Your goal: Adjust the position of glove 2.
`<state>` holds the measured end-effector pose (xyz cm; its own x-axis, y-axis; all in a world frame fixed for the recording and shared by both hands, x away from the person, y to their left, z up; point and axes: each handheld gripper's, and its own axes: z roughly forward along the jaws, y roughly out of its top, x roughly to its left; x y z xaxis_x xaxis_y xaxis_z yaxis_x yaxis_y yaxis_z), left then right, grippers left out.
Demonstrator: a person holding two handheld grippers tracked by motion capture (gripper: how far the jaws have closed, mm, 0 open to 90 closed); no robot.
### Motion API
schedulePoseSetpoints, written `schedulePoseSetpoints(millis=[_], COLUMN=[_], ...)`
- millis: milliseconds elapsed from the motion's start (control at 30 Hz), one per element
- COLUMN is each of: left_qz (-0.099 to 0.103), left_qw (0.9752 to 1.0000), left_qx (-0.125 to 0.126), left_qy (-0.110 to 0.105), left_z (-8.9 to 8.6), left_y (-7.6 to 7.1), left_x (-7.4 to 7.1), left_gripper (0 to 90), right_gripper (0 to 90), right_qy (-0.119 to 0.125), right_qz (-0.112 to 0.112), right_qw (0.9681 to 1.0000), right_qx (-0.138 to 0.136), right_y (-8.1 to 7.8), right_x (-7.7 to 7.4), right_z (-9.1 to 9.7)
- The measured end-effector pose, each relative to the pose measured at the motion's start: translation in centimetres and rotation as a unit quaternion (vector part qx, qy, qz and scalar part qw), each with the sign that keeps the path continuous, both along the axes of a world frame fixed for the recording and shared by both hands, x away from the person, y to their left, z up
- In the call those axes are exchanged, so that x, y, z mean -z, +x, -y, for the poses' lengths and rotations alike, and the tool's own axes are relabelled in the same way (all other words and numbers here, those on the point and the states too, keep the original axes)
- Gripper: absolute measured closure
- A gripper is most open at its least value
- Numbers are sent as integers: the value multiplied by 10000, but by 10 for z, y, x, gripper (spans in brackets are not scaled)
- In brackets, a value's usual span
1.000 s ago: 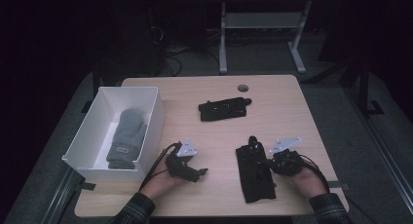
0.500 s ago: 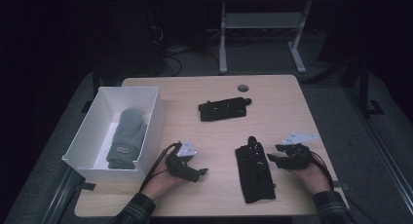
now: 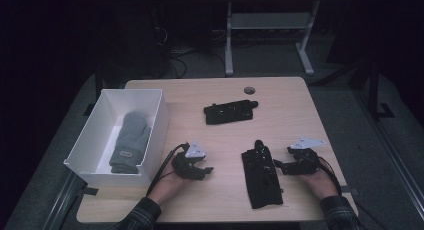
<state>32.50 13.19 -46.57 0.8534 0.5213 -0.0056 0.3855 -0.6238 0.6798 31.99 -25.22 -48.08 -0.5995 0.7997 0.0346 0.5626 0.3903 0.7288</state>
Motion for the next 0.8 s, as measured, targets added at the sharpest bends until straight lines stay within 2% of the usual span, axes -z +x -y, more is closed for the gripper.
schedulePoseSetpoints(millis=[100,167,267,500,667,800], left_qz=[-198,-221,-263,-96,21,137], left_qw=[9997,9996,9992,9992,9988,9987], left_qx=[-87,-136,-229,-335,-426,-475], left_qy=[-138,-145,-205,-186,-224,-91], left_z=[2,4,7,21,32,38], left_y=[10,18,27,56,83,107], left_x=[-5,-9,-15,-26,-29,-31], left_gripper=[679,790,894,895,895,895], right_gripper=[184,172,150,135,135,135], right_qy=[19,12,-9,-9,3,4], right_qz=[-43,-39,-53,-72,-71,-72], right_qw=[10000,10000,10000,10000,10000,10000], right_qx=[-5,-32,-34,-2,10,10], right_y=[0,0,0,0,0,0], right_x=[1,1,1,1,1,1], right_z=[-1,-1,-1,-2,-2,-2])
